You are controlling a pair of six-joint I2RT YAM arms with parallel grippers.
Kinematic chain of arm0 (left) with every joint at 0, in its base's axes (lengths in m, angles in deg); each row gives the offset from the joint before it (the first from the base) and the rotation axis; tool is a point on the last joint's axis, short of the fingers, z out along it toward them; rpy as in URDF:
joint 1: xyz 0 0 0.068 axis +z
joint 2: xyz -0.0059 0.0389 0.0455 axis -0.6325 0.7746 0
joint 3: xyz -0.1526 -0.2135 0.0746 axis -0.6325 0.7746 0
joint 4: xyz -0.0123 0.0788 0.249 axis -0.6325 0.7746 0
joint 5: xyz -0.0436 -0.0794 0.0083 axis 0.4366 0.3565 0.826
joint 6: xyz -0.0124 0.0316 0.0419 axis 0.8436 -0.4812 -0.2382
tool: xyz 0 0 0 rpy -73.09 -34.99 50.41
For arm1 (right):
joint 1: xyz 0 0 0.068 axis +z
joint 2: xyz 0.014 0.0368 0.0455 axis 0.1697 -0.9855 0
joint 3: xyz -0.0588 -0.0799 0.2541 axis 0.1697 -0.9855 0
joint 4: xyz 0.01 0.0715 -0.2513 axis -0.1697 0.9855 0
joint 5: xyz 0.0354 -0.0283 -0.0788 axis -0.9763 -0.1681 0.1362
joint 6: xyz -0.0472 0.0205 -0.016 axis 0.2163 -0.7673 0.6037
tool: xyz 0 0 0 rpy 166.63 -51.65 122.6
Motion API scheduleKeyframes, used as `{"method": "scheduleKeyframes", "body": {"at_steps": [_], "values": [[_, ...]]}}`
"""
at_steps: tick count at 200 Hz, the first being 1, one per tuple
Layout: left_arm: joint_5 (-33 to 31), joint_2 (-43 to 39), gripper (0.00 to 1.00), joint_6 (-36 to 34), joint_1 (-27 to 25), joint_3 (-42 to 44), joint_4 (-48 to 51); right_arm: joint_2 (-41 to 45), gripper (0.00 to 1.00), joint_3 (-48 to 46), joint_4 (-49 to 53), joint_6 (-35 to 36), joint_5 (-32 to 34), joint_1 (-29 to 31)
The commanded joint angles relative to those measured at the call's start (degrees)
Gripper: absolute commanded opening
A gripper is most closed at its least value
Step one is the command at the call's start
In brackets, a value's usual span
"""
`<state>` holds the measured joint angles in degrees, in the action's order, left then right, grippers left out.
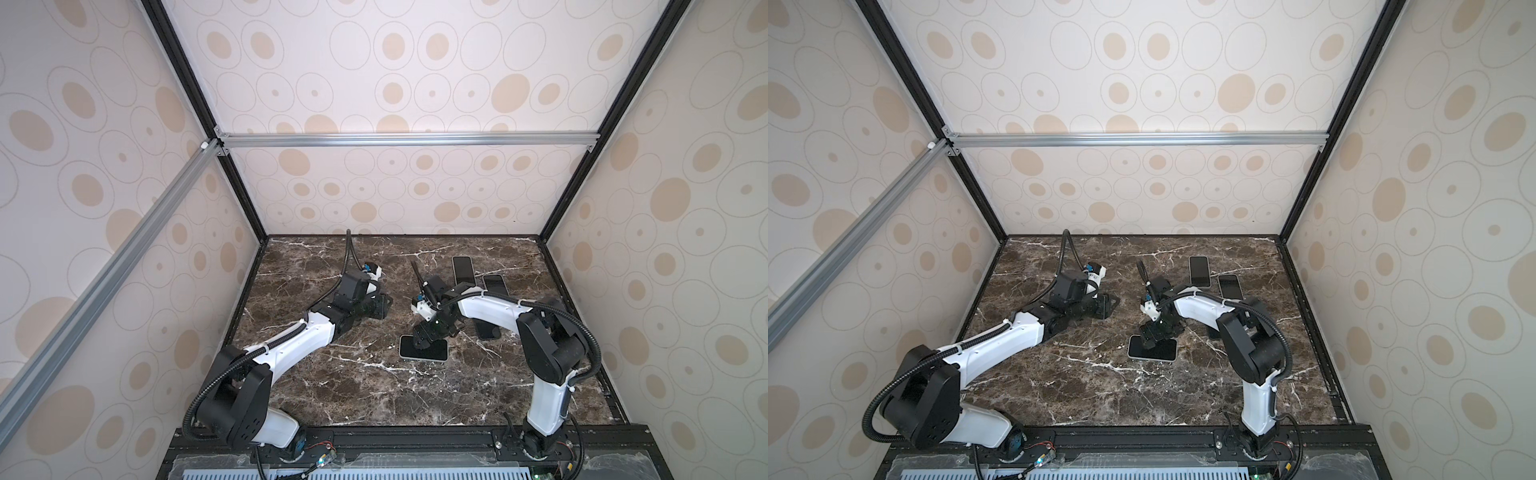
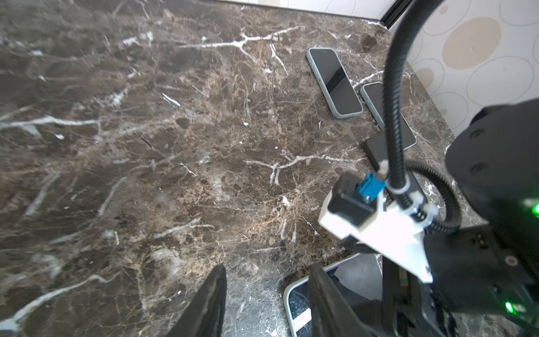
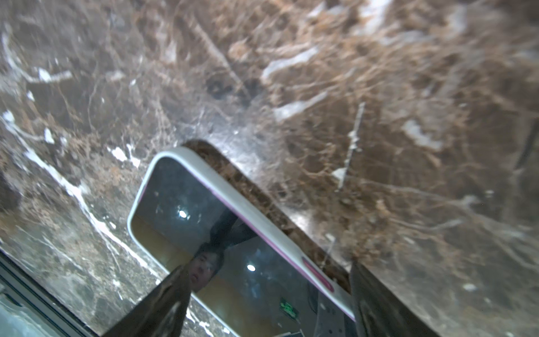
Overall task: Put the phone into the phone case
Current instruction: 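Release the cased phone and raise both grippers away from it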
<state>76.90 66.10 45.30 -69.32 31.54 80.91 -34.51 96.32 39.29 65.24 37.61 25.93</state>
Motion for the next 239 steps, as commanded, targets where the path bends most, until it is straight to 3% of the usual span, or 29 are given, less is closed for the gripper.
{"method": "scheduleKeyframes", "body": {"at_steps": [1,72,126,156,205,239], "values": [[-1.7,-1.2,0.47,-2.9,0.2,0.6,1.4,-0.9,0.87,-2.7,4.8,1.6,1.7,3.2],[-3.7,-4.2,0.47,-4.2,0.2,1.2,1.4,2.4,0.85,-11.1,1.3,-4.8,13.9,11.8],[-7.5,-8.9,0.48,-4.5,0.5,2.9,-0.5,1.7,0.78,-11.4,0.7,-14.2,22.6,13.4],[-8.6,-10.3,0.48,-4.6,1.0,3.4,-1.3,-0.8,0.75,-8.3,0.6,-18.6,22.8,8.9],[-10.5,-10.1,0.49,-2.0,3.1,3.0,-2.1,-5.9,0.73,2.0,0.7,-19.7,21.8,-1.3],[-18.7,-9.5,0.55,2.5,5.1,2.6,-5.9,-3.7,0.87,6.0,-0.5,-19.0,17.6,-2.5]]}}
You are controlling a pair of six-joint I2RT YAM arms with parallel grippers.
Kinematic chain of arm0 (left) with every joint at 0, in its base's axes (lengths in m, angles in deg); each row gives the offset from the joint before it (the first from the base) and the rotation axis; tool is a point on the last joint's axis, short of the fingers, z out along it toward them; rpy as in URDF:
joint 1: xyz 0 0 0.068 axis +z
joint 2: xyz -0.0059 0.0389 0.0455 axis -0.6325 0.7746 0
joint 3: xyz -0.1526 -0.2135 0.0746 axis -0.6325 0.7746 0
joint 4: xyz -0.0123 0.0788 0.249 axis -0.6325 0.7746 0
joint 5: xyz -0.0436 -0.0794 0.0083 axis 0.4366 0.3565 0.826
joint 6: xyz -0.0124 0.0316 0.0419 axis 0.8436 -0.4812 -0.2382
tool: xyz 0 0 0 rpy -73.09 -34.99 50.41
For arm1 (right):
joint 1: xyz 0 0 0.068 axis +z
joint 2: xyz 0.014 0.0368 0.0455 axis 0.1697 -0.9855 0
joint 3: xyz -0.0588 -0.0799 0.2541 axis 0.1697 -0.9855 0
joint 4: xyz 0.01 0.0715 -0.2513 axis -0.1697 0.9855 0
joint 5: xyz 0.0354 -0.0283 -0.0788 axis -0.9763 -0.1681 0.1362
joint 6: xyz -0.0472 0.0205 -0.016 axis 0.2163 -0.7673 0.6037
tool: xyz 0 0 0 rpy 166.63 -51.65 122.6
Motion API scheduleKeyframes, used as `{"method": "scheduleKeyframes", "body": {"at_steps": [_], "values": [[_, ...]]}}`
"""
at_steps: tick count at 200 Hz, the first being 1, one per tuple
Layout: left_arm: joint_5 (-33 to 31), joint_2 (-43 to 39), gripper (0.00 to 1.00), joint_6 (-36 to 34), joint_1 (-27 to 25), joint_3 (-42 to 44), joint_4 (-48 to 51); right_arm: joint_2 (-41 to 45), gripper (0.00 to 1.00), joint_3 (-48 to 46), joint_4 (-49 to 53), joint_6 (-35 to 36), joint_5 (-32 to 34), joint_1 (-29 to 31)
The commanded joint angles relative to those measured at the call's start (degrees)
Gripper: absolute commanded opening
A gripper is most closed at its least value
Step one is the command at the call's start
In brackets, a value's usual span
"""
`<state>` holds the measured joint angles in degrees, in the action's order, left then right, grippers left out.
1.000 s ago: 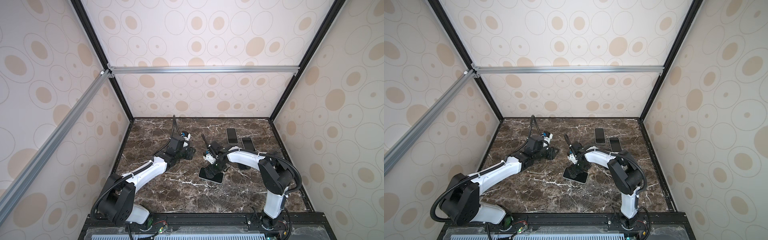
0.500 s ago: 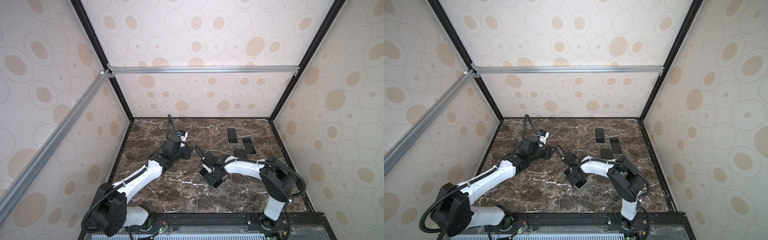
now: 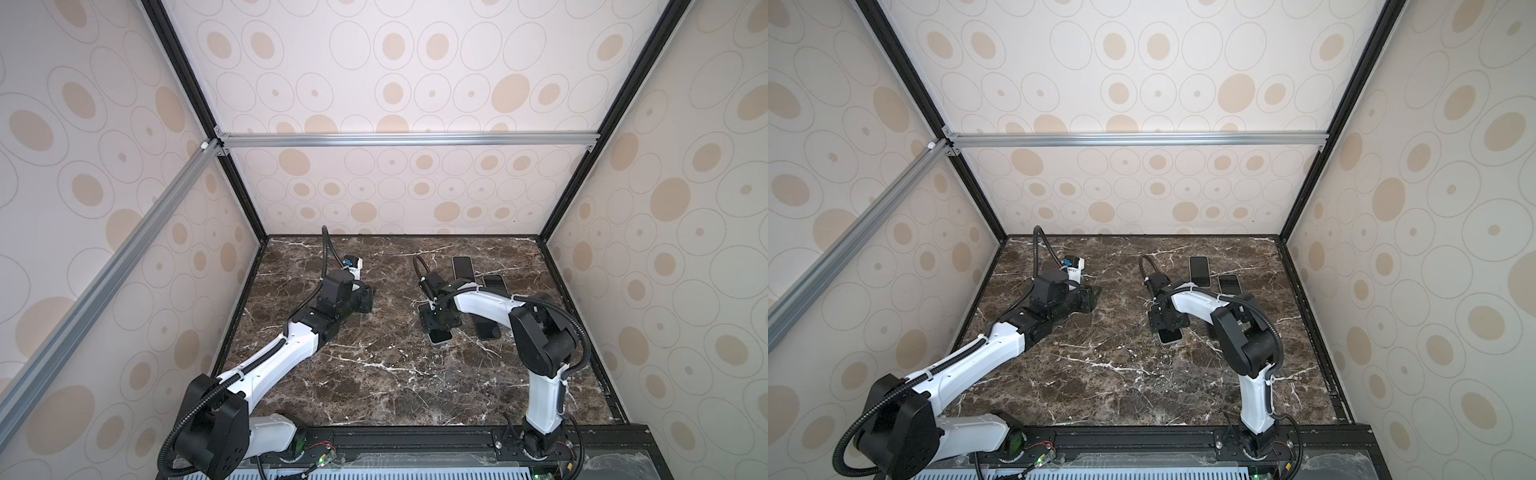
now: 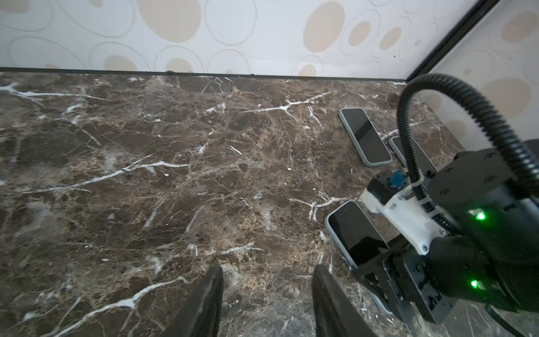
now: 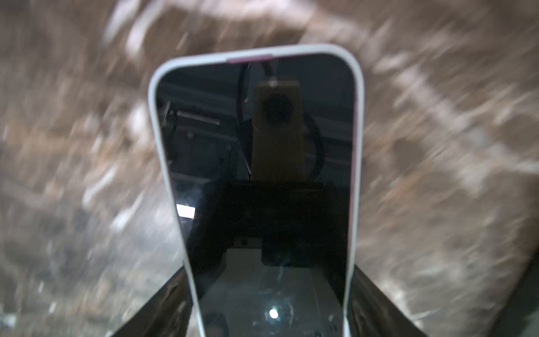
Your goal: Put the phone into the phone case
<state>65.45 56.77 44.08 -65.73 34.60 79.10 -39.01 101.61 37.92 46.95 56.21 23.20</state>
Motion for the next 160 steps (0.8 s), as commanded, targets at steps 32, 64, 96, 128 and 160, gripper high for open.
{"method": "scheduleKeyframes", "body": {"at_steps": [32,64,96,128,160], "values": [[-21.0,-0.2,0.64,2.9,4.1,2.5,-13.5,10.0,0.95,0.9,2.5,0.7,0.5,-0.2],[-35.9,-2.7,0.76,-5.9,8.2,10.5,-28.5,25.8,0.99,-4.0,1.4,2.5,7.9,-5.3],[-37.8,-3.0,0.81,-14.4,13.0,20.9,-43.8,42.5,0.99,-28.9,-31.4,13.6,18.3,-15.7],[-29.5,3.3,0.82,-14.6,18.5,25.5,-51.1,40.6,0.99,-48.6,-66.5,22.9,14.7,-24.2],[-18.9,7.0,0.85,-16.1,21.7,25.7,-56.4,30.2,0.99,-52.0,-76.8,26.3,11.9,-24.6]]}}
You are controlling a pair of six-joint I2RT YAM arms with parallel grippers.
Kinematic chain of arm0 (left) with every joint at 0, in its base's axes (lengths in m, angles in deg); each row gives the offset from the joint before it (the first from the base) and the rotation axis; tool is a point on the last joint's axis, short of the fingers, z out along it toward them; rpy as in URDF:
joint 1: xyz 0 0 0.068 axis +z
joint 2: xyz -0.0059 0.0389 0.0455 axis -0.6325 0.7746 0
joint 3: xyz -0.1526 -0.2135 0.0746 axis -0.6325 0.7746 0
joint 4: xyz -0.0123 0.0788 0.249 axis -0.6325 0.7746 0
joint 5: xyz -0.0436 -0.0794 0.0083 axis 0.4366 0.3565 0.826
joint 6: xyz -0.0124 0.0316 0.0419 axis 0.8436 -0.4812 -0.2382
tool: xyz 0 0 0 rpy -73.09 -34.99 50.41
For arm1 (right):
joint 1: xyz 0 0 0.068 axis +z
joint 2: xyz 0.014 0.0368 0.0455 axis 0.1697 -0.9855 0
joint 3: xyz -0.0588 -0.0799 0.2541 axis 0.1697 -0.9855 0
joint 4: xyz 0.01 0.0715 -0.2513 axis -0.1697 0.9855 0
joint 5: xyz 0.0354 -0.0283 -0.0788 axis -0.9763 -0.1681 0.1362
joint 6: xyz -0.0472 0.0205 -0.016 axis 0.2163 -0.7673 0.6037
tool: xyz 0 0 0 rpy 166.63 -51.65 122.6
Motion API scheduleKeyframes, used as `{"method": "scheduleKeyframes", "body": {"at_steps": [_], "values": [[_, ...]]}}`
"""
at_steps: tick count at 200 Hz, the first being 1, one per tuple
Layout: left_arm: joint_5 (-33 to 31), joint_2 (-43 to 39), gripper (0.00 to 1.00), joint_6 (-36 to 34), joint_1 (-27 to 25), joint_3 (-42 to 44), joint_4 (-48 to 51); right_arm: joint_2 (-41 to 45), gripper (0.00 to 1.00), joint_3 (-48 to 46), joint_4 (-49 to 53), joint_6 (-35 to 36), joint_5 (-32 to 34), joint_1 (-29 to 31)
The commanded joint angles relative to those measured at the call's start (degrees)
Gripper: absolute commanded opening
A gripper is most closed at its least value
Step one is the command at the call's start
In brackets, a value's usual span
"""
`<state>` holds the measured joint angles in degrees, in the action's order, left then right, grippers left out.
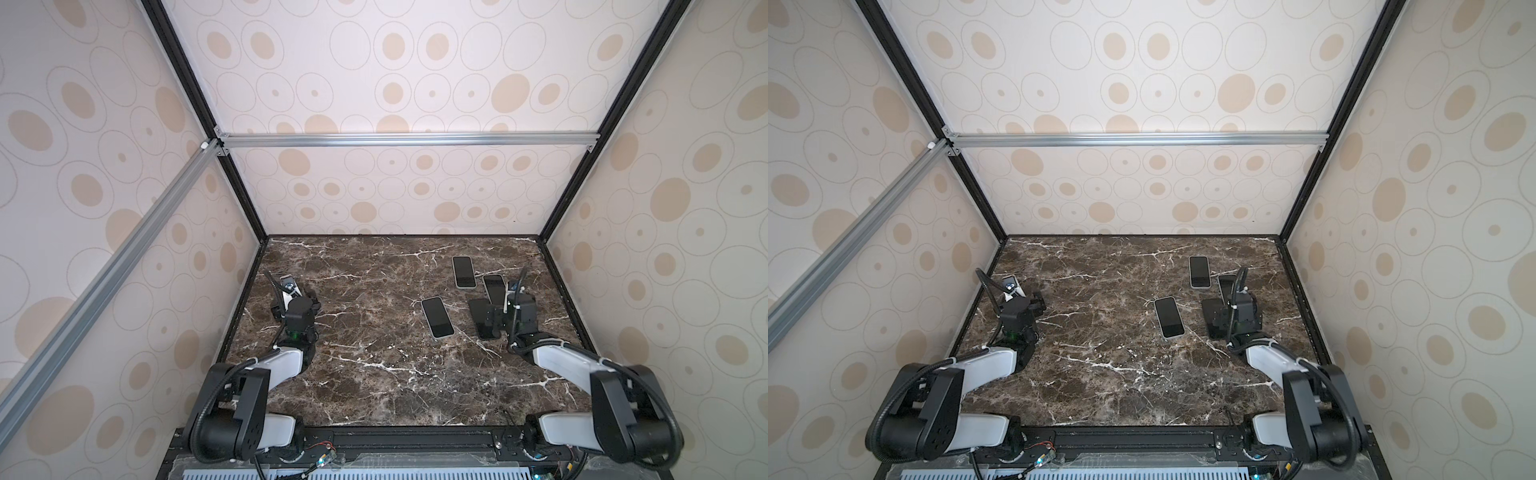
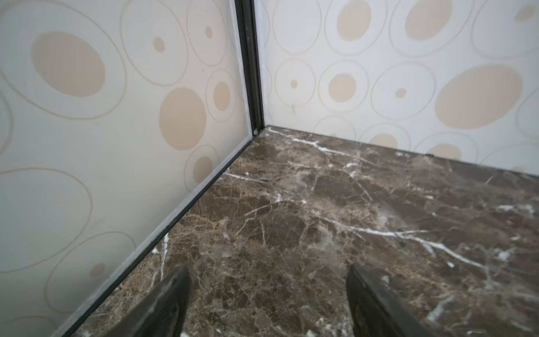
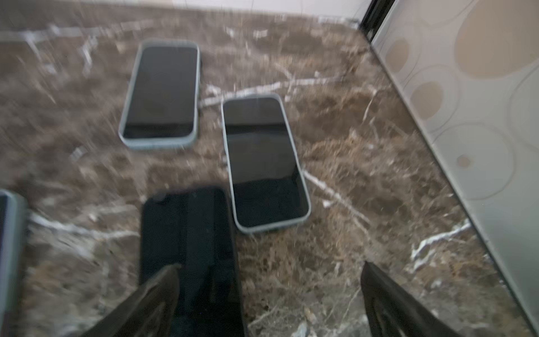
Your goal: Put the phone into the phone case
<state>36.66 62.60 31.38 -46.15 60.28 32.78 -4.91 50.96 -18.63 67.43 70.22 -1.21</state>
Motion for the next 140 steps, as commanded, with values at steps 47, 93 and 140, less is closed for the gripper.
{"method": "scheduleKeyframes", "body": {"at_steps": [47,93,140], "values": [[19.0,1.6,0.86,-2.7,5.9,-0.1,-10.8,-10.2,0.98,-6.4,-36.4,5.2,-13.3,-4.7],[23.7,-1.1,0.86,-4.6,5.9,1.8,-9.4,-9.5,0.99,-2.6,-27.6,2.8,-9.6,-5.1],[20.8,-0.7,0.89,-9.4,6.0,6.1,-21.9,-9.0,0.99,-2.2,-26.0,2.8,-9.8,-5.1]]}}
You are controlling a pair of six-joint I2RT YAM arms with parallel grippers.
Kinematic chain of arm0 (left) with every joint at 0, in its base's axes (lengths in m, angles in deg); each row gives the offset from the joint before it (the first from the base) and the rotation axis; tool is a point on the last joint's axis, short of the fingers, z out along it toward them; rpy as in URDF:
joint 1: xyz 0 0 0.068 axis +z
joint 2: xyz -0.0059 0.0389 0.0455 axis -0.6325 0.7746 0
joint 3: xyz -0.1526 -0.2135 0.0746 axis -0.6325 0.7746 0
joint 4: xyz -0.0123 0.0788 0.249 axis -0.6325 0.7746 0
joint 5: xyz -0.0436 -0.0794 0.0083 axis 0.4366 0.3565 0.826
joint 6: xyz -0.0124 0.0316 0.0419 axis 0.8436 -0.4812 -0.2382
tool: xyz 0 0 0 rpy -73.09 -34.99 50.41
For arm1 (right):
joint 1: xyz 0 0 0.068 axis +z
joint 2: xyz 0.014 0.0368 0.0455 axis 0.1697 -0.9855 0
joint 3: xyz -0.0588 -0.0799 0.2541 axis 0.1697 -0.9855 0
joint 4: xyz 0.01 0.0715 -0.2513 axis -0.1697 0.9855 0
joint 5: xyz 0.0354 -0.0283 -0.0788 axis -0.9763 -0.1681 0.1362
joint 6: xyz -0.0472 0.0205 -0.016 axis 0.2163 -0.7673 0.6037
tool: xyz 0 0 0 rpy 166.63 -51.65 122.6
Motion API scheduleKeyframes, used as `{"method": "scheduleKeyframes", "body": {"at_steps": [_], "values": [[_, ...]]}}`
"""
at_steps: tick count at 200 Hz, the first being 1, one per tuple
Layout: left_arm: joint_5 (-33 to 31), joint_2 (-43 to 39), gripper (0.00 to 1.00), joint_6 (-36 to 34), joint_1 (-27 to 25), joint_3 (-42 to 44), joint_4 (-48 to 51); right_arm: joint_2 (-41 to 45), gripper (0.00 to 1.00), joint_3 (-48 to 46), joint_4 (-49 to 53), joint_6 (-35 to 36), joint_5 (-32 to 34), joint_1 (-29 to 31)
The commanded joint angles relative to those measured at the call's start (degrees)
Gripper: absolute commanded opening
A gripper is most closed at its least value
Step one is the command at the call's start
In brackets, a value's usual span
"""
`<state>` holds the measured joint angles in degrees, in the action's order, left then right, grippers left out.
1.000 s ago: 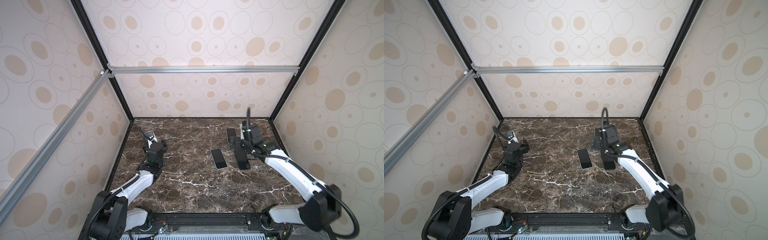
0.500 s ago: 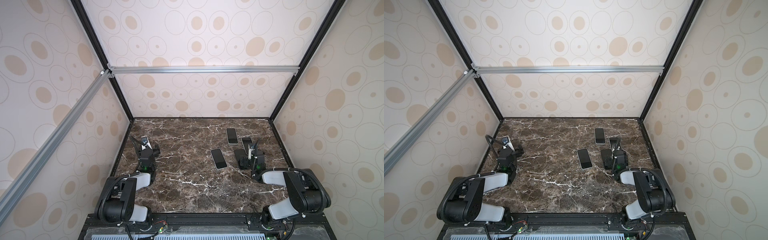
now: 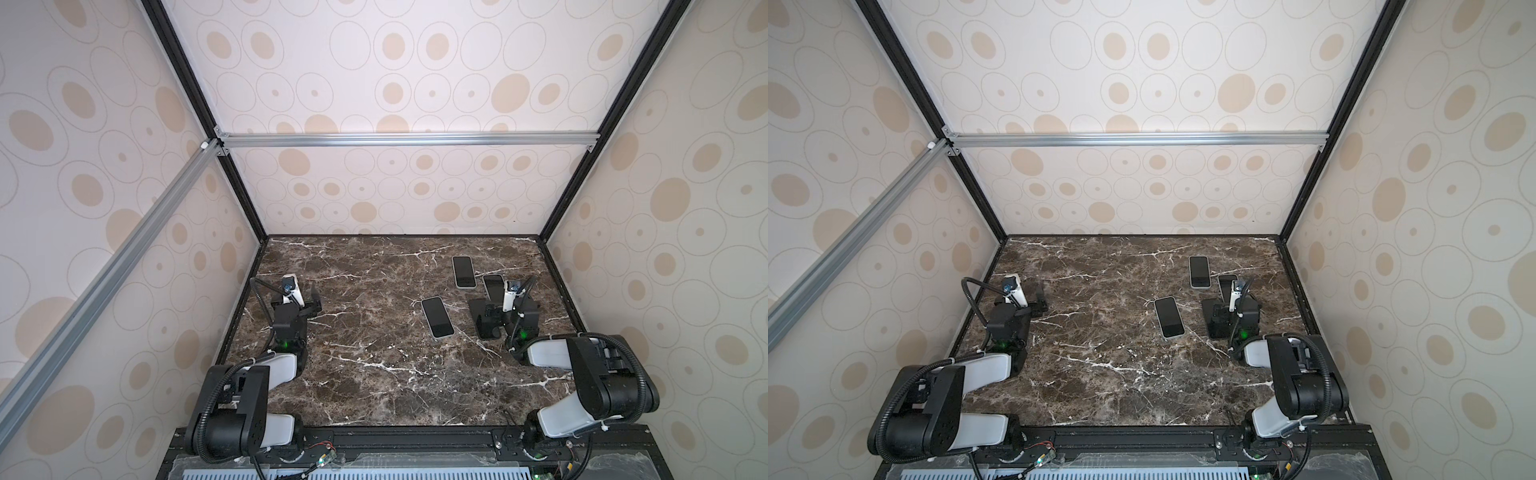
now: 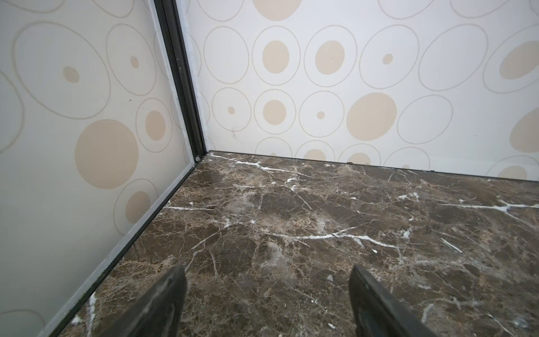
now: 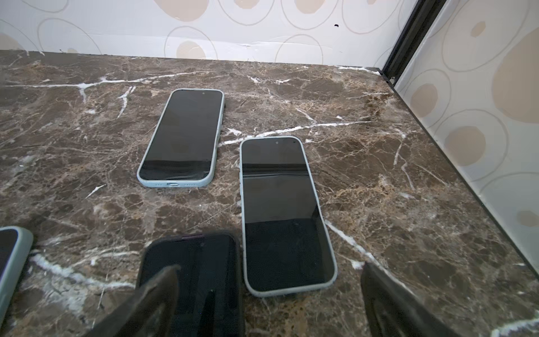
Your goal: Put the phone into the phone case
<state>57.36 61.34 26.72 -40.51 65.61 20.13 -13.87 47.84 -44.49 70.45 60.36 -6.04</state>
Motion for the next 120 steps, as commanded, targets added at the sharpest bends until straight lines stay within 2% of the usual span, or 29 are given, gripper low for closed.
{"method": "scheduleKeyframes", "body": {"at_steps": [1,24,41,49,66,83,101,120], "values": [[0.1,0.7,0.89,-4.7,0.4,0.8,-9.6,0.0,0.99,0.9,-0.2,-0.2,0.2,-0.3],[2.2,5.1,0.90,-4.0,1.4,0.9,-18.2,-0.1,0.99,0.9,-0.3,-0.2,0.3,-0.2],[2.9,6.4,0.91,-2.7,2.4,1.5,-21.0,-0.1,0.99,0.9,-0.3,-0.2,0.2,-0.3],[3.0,4.1,0.92,-2.1,2.4,1.6,-17.7,-0.1,0.99,0.9,-0.3,-0.3,0.2,-0.3],[3.3,-1.8,0.92,-1.6,2.4,-0.2,-4.3,-0.1,0.99,0.9,-0.3,-0.3,0.3,-0.2],[0.7,-3.1,0.92,-1.3,2.0,0.7,-0.6,-0.1,0.99,0.9,-0.2,-0.3,0.2,-0.2],[2.8,0.0,0.93,-0.2,2.1,3.4,-5.6,-0.1,0.99,0.9,-0.3,-0.3,0.3,-0.2],[4.4,6.6,0.93,-1.1,2.1,5.9,-15.7,-0.1,0.99,0.9,-0.3,-0.3,0.2,-0.2]]}}
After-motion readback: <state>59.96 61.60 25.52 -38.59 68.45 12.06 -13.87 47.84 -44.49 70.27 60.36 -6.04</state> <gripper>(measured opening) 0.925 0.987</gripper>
